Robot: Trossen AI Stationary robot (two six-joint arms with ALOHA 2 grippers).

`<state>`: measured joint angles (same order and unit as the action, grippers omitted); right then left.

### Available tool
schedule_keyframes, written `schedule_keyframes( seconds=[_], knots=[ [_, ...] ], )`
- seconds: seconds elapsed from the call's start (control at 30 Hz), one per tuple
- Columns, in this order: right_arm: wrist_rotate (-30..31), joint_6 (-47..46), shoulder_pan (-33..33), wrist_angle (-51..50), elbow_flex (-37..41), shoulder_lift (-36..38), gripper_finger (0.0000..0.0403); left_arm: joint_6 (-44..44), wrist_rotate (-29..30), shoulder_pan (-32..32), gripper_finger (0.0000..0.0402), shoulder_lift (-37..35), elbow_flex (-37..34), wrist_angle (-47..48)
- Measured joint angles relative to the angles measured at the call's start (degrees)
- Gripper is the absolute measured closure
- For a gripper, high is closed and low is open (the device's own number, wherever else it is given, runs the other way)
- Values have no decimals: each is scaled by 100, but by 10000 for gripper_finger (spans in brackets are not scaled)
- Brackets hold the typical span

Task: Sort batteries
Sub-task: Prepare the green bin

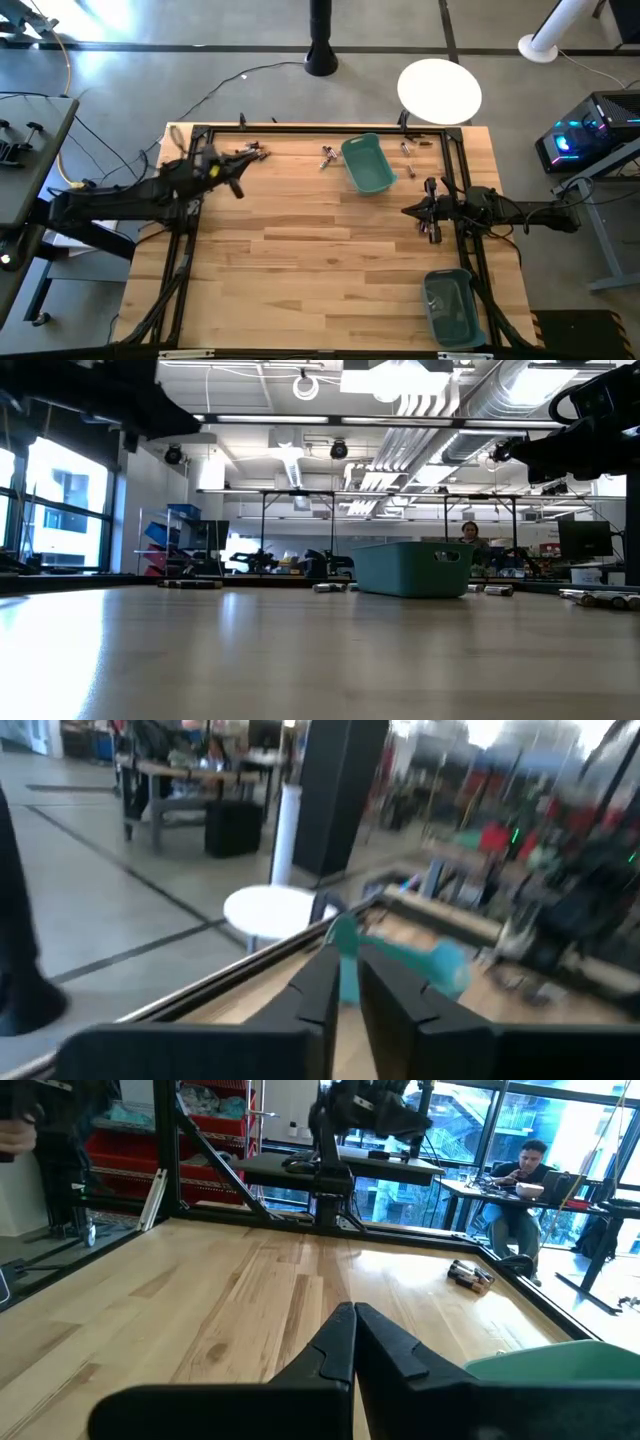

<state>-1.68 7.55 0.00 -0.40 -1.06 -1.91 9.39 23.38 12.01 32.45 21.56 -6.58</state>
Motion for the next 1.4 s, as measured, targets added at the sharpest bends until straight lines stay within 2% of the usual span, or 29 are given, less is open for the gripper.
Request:
schedule_keyframes(
  seconds=[0.3, 0.5, 0.73, 0.87, 1.0, 1.07, 1.27, 1.4],
  knots=[
    [0, 0, 0, 0, 0, 0, 402, -749, -1628, 1105, 238, 2502, 1013, -799],
    [-1, 0, 1, 0, 0, 0, 402, -1199, -2321, 1356, 170, 4100, 2070, -791],
    [1, 0, -1, -2, 0, 0, 402, -1662, -3938, 1373, 134, 5842, 3680, -557],
    [1, 0, 0, 0, 0, 0, 402, -2338, -4511, 1247, 132, 6749, 4751, 165],
    [1, 0, -1, 0, 0, 0, 402, -3295, -4529, 1018, 132, 7527, 5848, 1662],
    [1, 0, -1, 0, 0, 0, 402, -3677, -4501, 893, 132, 7873, 6266, 2119],
    [0, 0, -1, 0, 0, 0, 402, -4189, -3949, 535, 132, 8624, 7008, 2216],
    [0, 0, -1, 0, 0, 0, 402, -4125, -3806, 372, 133, 9073, 7429, 2220]
  ],
)
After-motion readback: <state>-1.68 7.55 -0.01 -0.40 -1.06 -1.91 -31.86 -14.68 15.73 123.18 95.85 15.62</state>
